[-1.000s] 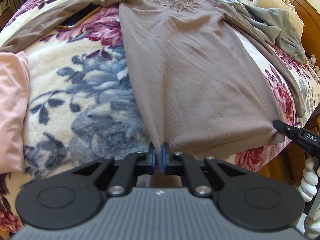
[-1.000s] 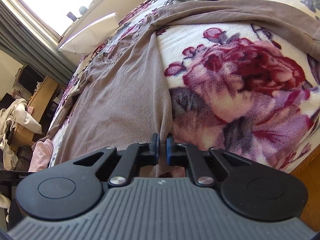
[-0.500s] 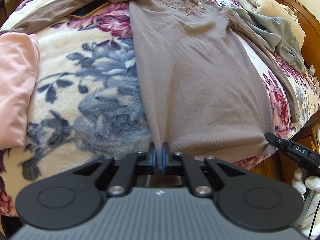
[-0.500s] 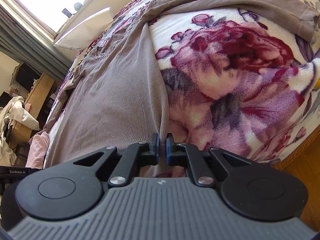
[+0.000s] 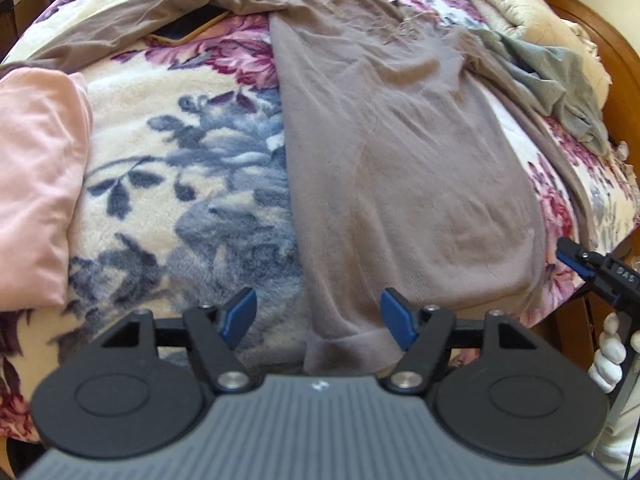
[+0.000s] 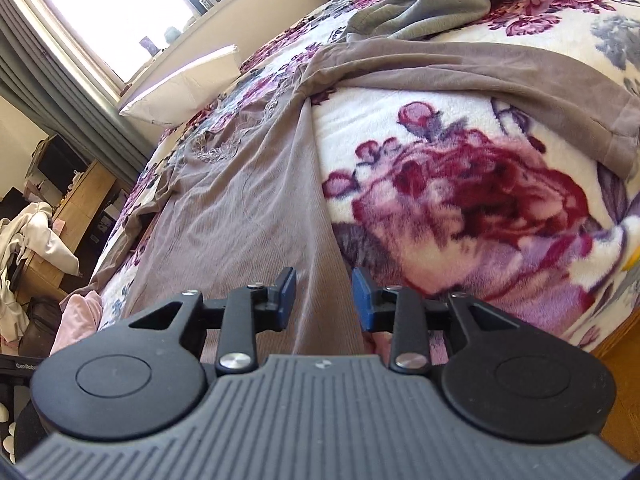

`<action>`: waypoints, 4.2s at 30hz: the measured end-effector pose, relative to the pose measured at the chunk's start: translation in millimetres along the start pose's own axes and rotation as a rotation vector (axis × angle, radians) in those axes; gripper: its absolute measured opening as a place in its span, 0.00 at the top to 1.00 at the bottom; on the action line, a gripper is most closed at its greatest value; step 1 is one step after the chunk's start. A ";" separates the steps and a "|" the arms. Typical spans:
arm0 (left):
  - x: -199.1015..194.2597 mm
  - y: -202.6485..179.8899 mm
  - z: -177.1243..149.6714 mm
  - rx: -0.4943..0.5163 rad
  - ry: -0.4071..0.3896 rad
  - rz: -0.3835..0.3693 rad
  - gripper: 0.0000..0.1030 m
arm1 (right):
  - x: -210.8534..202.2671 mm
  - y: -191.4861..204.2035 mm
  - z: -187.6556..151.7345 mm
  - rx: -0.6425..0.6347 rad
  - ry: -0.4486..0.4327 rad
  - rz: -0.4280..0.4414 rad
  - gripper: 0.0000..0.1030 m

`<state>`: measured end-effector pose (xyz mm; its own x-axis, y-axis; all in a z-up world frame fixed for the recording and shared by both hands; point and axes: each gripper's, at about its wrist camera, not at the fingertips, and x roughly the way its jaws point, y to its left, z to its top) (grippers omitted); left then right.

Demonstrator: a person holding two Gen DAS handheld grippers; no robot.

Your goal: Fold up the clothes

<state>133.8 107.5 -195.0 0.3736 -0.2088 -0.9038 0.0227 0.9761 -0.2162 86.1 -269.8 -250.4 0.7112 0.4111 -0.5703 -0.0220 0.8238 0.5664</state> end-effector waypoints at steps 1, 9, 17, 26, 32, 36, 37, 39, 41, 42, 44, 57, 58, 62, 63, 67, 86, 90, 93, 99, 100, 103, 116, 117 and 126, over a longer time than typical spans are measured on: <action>3.1 -1.2 3.1 0.000 0.011 0.017 0.35 | 3.6 2.8 1.3 -0.009 0.003 -0.002 0.67; -1.8 -10.8 12.0 0.043 -0.010 0.094 0.35 | 19.4 14.7 -5.8 -0.036 0.046 0.016 0.60; -25.0 8.0 25.7 -0.003 -0.047 0.100 0.35 | 32.0 12.6 -3.8 -0.050 0.047 0.025 0.57; -120.3 114.2 64.5 -0.316 -0.352 0.034 0.22 | 54.1 14.7 1.8 -0.034 0.035 0.082 0.36; -122.2 246.7 79.9 -0.729 -0.431 -0.145 0.21 | 60.4 20.7 -3.8 -0.097 0.013 0.132 0.13; -92.1 289.4 89.8 -0.866 -0.382 -0.184 0.26 | 65.2 28.3 -6.3 -0.141 -0.002 0.143 0.03; -84.9 292.9 92.8 -0.880 -0.362 -0.179 0.32 | 66.4 30.5 -6.5 -0.151 -0.005 0.138 0.02; -75.4 300.8 95.7 -0.898 -0.333 -0.178 0.46 | 67.7 31.3 -6.1 -0.151 -0.011 0.137 0.02; -67.5 305.8 97.7 -0.911 -0.311 -0.165 0.60 | 68.6 30.8 -5.5 -0.146 -0.015 0.139 0.01; -63.6 306.3 100.5 -0.907 -0.292 -0.122 0.67 | 68.7 29.7 -5.2 -0.141 -0.017 0.145 0.01; -59.7 308.3 101.8 -0.905 -0.263 -0.060 0.67 | 69.4 28.3 -5.1 -0.136 -0.018 0.153 0.02; -40.4 316.8 103.6 -1.004 -0.207 0.091 0.62 | 58.8 18.5 33.5 -0.106 -0.139 0.090 0.16; -38.6 317.3 104.7 -1.002 -0.212 0.103 0.67 | 59.8 17.4 38.9 -0.127 -0.173 0.071 0.16; -44.1 314.3 111.6 -0.949 -0.271 0.153 0.94 | 82.1 6.1 66.0 -0.225 -0.316 -0.031 0.17; -51.2 310.4 116.5 -0.918 -0.309 0.169 0.96 | 88.9 3.0 70.1 -0.233 -0.329 -0.050 0.17; -87.2 291.0 139.7 -0.791 -0.482 0.212 0.96 | 124.9 -22.8 73.7 -0.163 -0.303 -0.096 0.32; -4.0 -95.8 296.1 0.244 -0.517 -0.081 0.96 | 131.5 -54.5 85.6 -0.024 -0.269 0.107 0.32; 96.2 -161.4 292.8 0.304 -0.341 -0.060 0.95 | 132.9 -54.9 86.1 -0.021 -0.267 0.110 0.33; 144.8 -172.0 288.3 0.277 -0.126 -0.075 0.91 | 133.7 -59.0 87.2 -0.005 -0.266 0.130 0.33; 57.8 -157.2 253.1 0.213 -0.230 -0.202 0.44 | 135.2 -62.4 90.0 0.013 -0.263 0.142 0.34; 38.8 -150.4 243.2 0.190 -0.260 -0.227 0.40 | 135.2 -62.3 90.1 0.014 -0.264 0.141 0.34; -18.7 -122.6 196.9 0.132 -0.334 -0.260 0.34 | 134.7 -60.6 91.1 0.013 -0.261 0.132 0.35; -19.7 -18.1 91.6 -0.060 -0.235 -0.074 0.31 | -36.8 -134.8 18.9 0.377 -0.433 -0.057 0.40; -18.3 -21.2 93.0 -0.049 -0.234 -0.082 0.31 | -45.5 -147.3 16.6 0.402 -0.435 -0.075 0.42; 0.2 -35.5 96.3 -0.087 -0.143 -0.234 0.31 | -41.0 -212.3 13.8 0.672 -0.458 -0.034 0.44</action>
<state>222.4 78.6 -151.9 0.4945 -0.4111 -0.7658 0.0464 0.8923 -0.4491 71.2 -466.9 -339.1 0.9238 0.0695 -0.3765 0.3281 0.3632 0.8721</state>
